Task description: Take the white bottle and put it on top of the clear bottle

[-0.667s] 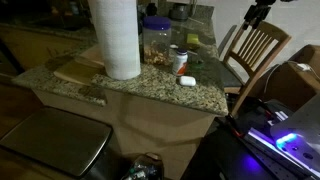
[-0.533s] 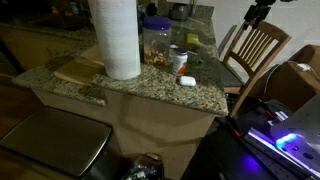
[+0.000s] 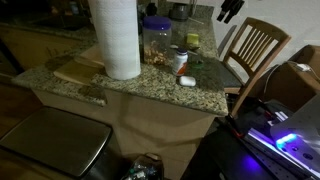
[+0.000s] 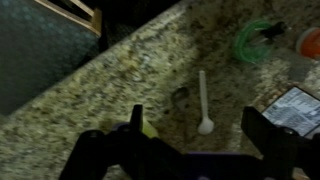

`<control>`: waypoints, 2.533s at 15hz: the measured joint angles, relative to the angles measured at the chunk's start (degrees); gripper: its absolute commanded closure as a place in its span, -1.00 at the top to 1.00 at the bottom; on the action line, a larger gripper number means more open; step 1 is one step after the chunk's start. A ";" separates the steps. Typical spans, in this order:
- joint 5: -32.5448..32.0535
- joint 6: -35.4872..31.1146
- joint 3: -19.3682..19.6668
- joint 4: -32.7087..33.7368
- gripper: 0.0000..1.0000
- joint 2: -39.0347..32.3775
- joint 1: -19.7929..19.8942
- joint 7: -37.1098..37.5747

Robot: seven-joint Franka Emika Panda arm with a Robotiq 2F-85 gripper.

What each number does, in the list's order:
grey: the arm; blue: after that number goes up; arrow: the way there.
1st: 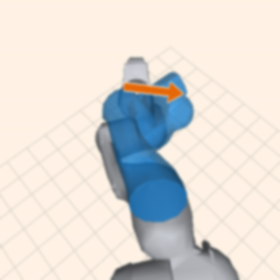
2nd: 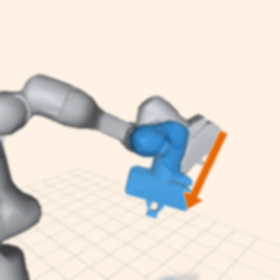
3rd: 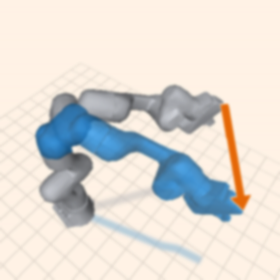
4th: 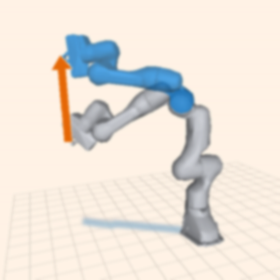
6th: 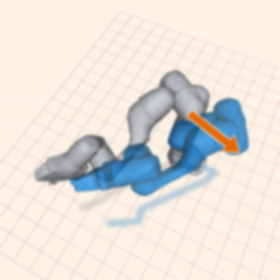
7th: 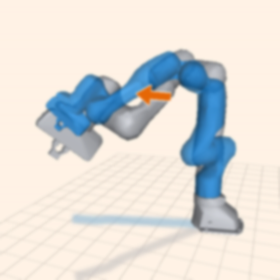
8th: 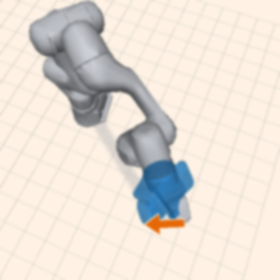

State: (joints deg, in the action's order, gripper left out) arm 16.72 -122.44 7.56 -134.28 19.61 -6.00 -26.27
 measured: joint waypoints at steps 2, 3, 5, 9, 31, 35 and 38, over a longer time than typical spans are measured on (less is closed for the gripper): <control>3.24 -2.06 -3.41 0.08 1.00 -0.10 -4.03 -0.69; 3.86 -3.83 -5.19 0.14 1.00 -0.23 -5.77 -0.70; 4.03 -5.80 -7.27 0.25 1.00 -0.46 -7.43 -0.56; 4.68 -5.88 -8.14 0.28 1.00 -1.31 -8.14 -0.61; -11.06 -5.40 -24.01 11.41 1.00 -20.13 -17.30 15.74; -11.32 -4.97 -24.24 11.41 1.00 -20.14 -17.30 17.70; -12.67 -1.82 -24.57 11.72 1.00 -20.14 -17.30 22.88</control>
State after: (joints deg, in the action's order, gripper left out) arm 4.04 -124.25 -17.01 -122.56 -0.52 -23.31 -3.40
